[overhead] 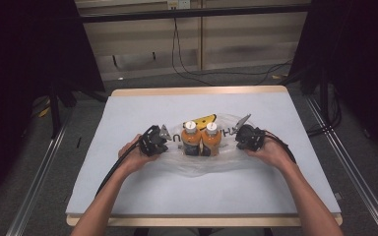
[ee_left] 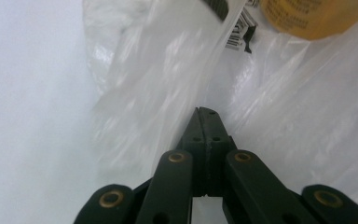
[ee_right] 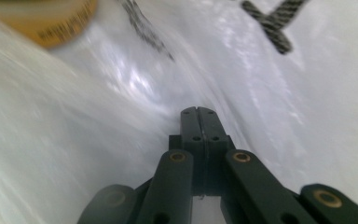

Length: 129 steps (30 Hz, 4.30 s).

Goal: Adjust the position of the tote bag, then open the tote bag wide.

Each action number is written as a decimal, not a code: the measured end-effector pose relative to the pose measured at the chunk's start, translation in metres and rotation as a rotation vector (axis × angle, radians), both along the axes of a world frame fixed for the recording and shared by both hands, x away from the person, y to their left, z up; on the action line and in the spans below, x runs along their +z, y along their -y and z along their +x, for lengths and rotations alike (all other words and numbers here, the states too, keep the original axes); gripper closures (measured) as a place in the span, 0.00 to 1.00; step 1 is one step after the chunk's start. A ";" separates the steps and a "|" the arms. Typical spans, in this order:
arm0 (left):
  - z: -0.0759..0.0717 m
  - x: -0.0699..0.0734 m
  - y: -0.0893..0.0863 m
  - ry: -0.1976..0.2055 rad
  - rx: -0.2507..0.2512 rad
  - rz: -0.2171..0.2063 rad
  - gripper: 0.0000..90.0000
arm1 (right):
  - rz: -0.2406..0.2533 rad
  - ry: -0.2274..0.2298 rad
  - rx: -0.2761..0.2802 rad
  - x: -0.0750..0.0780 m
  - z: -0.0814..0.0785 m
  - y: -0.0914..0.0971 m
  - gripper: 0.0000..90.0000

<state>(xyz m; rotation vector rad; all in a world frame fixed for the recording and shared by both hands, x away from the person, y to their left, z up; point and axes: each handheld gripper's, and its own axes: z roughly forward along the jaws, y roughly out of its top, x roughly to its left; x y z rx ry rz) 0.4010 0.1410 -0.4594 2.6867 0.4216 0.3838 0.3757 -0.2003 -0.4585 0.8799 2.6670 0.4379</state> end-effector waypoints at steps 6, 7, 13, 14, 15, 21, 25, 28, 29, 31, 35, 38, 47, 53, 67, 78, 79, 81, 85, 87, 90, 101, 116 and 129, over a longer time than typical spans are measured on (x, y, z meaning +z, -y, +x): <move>-0.003 -0.001 -0.014 -0.008 0.019 -0.014 1.00 | -0.010 -0.018 -0.037 0.001 -0.005 0.024 1.00; -0.003 -0.001 -0.014 -0.008 0.019 -0.014 1.00 | -0.010 -0.018 -0.037 0.001 -0.005 0.024 1.00; -0.007 -0.001 -0.032 -0.041 0.026 -0.048 1.00 | 0.044 -0.038 -0.068 0.001 -0.016 0.047 1.00; -0.008 -0.001 -0.036 -0.037 0.031 -0.064 1.00 | 0.051 -0.037 -0.066 0.001 -0.018 0.050 1.00; -0.009 -0.001 -0.038 -0.034 0.028 -0.063 1.00 | 0.055 -0.037 -0.069 0.001 -0.019 0.052 1.00; -0.012 -0.003 -0.043 -0.035 0.044 -0.102 1.00 | 0.020 -0.027 -0.086 0.001 -0.024 0.058 1.00; -0.012 -0.004 -0.054 -0.062 0.057 -0.149 1.00 | 0.074 -0.022 -0.105 0.000 -0.026 0.070 1.00; -0.014 -0.004 -0.057 -0.061 0.059 -0.143 1.00 | 0.065 -0.011 -0.106 -0.001 -0.028 0.068 1.00; -0.015 -0.003 -0.058 -0.057 0.048 -0.133 1.00 | 0.059 -0.006 -0.096 -0.001 -0.028 0.068 1.00; -0.016 -0.003 -0.060 -0.061 0.050 -0.146 1.00 | 0.051 0.000 -0.108 -0.001 -0.031 0.068 1.00; -0.019 -0.004 -0.065 -0.077 0.052 -0.160 1.00 | 0.066 0.003 -0.105 -0.001 -0.034 0.070 1.00; -0.021 -0.004 -0.065 -0.071 0.060 -0.157 1.00 | 0.066 0.008 -0.111 -0.001 -0.036 0.071 1.00; -0.014 -0.007 -0.074 -0.134 0.090 -0.281 1.00 | 0.166 0.041 -0.103 0.000 -0.033 0.074 1.00; -0.017 -0.002 -0.076 -0.134 0.090 -0.389 1.00 | 0.261 0.075 -0.111 0.007 -0.036 0.074 1.00; -0.028 0.017 -0.059 -0.087 0.046 -0.509 1.00 | 0.456 0.155 -0.082 0.027 -0.049 0.075 1.00; -0.039 0.024 -0.043 -0.072 0.014 -0.560 1.00 | 0.565 0.194 -0.052 0.043 -0.056 0.069 1.00; -0.039 0.024 -0.042 -0.071 0.007 -0.558 1.00 | 0.567 0.197 -0.048 0.043 -0.057 0.068 1.00; -0.041 0.026 -0.037 -0.078 -0.002 -0.571 1.00 | 0.567 0.197 -0.039 0.044 -0.057 0.064 1.00; -0.045 0.028 -0.027 -0.085 -0.017 -0.596 1.00 | 0.570 0.190 -0.025 0.044 -0.056 0.056 1.00; -0.047 0.030 -0.020 -0.084 -0.033 -0.600 1.00 | 0.576 0.186 -0.016 0.045 -0.054 0.051 1.00; -0.052 0.032 -0.004 -0.103 -0.056 -0.636 1.00 | 0.590 0.176 -0.005 0.048 -0.049 0.042 1.00; -0.051 0.026 0.036 -0.111 -0.083 -0.632 1.00 | 0.569 0.133 0.054 0.048 -0.021 0.002 1.00; -0.048 0.005 0.065 -0.115 -0.084 -0.571 1.00 | 0.539 0.067 0.037 0.020 0.009 -0.015 1.00; -0.053 -0.011 0.066 -0.065 -0.094 -0.474 1.00 | 0.496 0.006 0.036 -0.008 0.025 -0.036 1.00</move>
